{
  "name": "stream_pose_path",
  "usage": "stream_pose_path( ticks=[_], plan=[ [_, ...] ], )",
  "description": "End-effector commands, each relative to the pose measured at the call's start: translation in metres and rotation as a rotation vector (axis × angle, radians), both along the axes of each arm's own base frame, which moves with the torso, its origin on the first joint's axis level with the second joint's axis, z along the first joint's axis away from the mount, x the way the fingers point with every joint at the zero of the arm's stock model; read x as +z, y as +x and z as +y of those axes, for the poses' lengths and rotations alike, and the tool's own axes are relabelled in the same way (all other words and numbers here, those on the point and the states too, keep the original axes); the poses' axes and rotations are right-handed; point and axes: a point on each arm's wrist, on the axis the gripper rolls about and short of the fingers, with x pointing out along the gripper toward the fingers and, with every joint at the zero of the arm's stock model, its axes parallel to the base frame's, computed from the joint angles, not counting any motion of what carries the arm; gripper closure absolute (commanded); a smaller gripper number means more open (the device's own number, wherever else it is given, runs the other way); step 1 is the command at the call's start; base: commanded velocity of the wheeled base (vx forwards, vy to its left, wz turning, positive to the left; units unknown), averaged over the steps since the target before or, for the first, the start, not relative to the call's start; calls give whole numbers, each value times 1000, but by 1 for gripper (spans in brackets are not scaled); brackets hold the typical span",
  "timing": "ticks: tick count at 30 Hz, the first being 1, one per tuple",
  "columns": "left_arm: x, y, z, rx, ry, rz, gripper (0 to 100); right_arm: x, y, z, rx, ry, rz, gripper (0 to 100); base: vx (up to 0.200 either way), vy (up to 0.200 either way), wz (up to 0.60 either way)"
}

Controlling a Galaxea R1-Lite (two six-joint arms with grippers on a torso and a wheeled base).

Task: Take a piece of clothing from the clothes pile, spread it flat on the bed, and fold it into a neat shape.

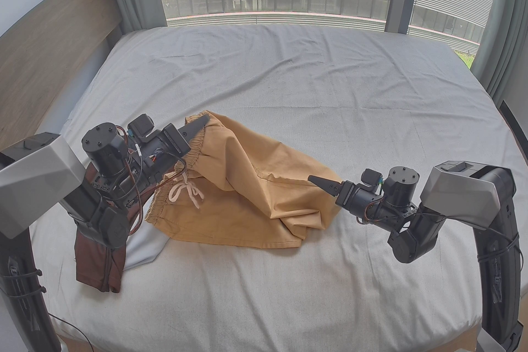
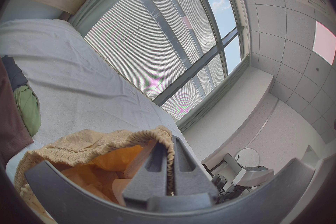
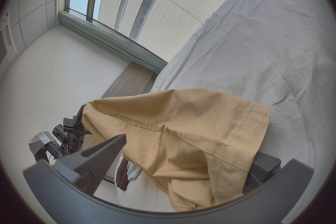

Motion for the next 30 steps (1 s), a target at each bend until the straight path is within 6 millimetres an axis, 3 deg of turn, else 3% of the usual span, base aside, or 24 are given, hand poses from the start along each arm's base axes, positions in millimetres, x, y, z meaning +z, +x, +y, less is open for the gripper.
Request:
stream_pose_path(
  ticks=[1, 12, 16, 18, 19, 21, 24, 25, 30],
  plan=[
    [0, 0, 0, -1, 0, 0, 100, -3, 1, 0, 0, -1, 2, 100, 0, 0, 0],
    [1, -1, -2, -6, -2, -5, 100, -2, 0, -4, -10, -2, 7, 100, 0, 0, 0],
    [4, 0, 0, 4, 4, -19, 100, 21, -8, -9, -17, 14, -37, 100, 0, 0, 0],
    [11, -3, 1, 4, 0, -35, 100, 43, -20, -15, -23, 26, -85, 100, 0, 0, 0],
    [11, -3, 1, 4, 0, -35, 100, 43, -20, -15, -23, 26, -85, 100, 0, 0, 0],
    [21, -8, 0, -2, -7, -60, 100, 69, -35, -20, -23, 37, -122, 100, 0, 0, 0],
    [28, -12, -1, -7, -11, -77, 100, 84, -42, -24, -28, 44, -146, 100, 0, 0, 0],
    [36, -16, -2, -11, -17, -96, 100, 98, -49, -29, -36, 53, -175, 100, 0, 0, 0],
    [50, -26, -1, -16, -27, -127, 100, 119, -56, -40, -59, 64, -222, 100, 0, 0, 0]
  ],
)
